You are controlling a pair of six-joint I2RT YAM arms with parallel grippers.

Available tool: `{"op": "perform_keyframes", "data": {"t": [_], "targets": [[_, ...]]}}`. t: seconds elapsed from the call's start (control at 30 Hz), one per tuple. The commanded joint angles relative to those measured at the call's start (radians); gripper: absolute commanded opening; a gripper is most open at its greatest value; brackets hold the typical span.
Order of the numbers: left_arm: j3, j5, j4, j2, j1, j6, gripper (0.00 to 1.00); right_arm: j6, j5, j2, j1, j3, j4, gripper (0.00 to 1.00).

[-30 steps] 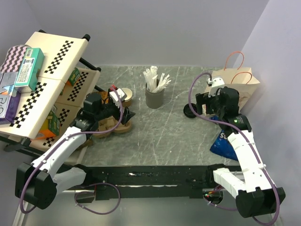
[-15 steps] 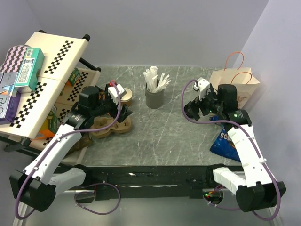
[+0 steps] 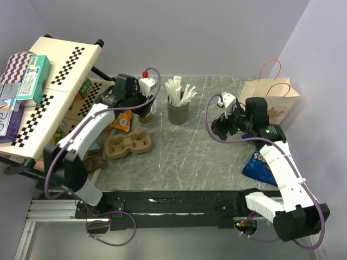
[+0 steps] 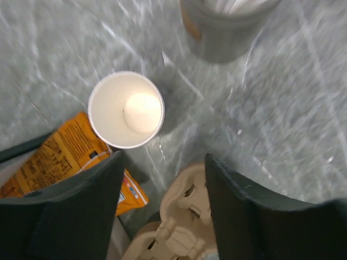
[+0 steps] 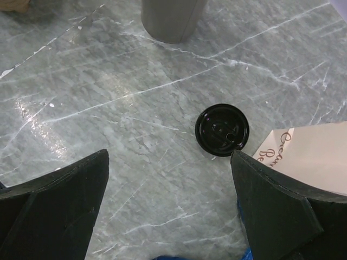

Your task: Pack the takeout coffee

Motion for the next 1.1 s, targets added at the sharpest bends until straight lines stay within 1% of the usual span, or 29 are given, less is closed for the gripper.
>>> {"op": "perform_keyframes", "data": {"t": [0.0, 0.03, 0.07, 0.23, 0.37, 0.5, 0.53, 0.57, 0.7, 1.07], "targets": [[0.112, -0.042, -0.082, 0.096, 0.000, 0.018, 0.63, 0.010, -0.025, -0.018, 0.010, -0.014, 0.016, 0.98], [0.133, -0.033, -0.103, 0.117, 0.000, 0.017, 0.58, 0.010, -0.026, -0.023, 0.010, -0.020, 0.011, 0.98], [0.170, -0.025, -0.113, 0.159, 0.001, 0.015, 0.56, 0.010, -0.024, -0.026, 0.010, -0.023, 0.010, 0.98], [0.242, 0.035, -0.143, 0.265, 0.010, -0.002, 0.48, 0.003, -0.012, -0.050, 0.010, -0.049, -0.001, 0.98], [0.297, 0.048, -0.182, 0.326, 0.016, -0.020, 0.47, 0.000, -0.010, -0.066, 0.010, -0.065, -0.001, 0.99], [0.320, 0.048, -0.202, 0.368, 0.018, -0.017, 0.46, 0.013, -0.015, -0.076, 0.010, -0.078, 0.004, 0.99], [0.323, 0.039, -0.205, 0.381, 0.018, -0.014, 0.43, 0.017, -0.021, -0.076, 0.010, -0.078, 0.004, 0.99], [0.325, 0.033, -0.205, 0.388, 0.018, -0.014, 0.41, 0.019, -0.021, -0.078, 0.010, -0.080, 0.005, 0.99], [0.301, 0.016, -0.159, 0.389, 0.018, 0.007, 0.41, 0.025, -0.022, -0.081, 0.010, -0.091, 0.011, 0.99], [0.296, 0.004, -0.140, 0.418, 0.018, 0.039, 0.36, 0.028, -0.015, -0.084, 0.009, -0.105, 0.030, 0.99]]}}
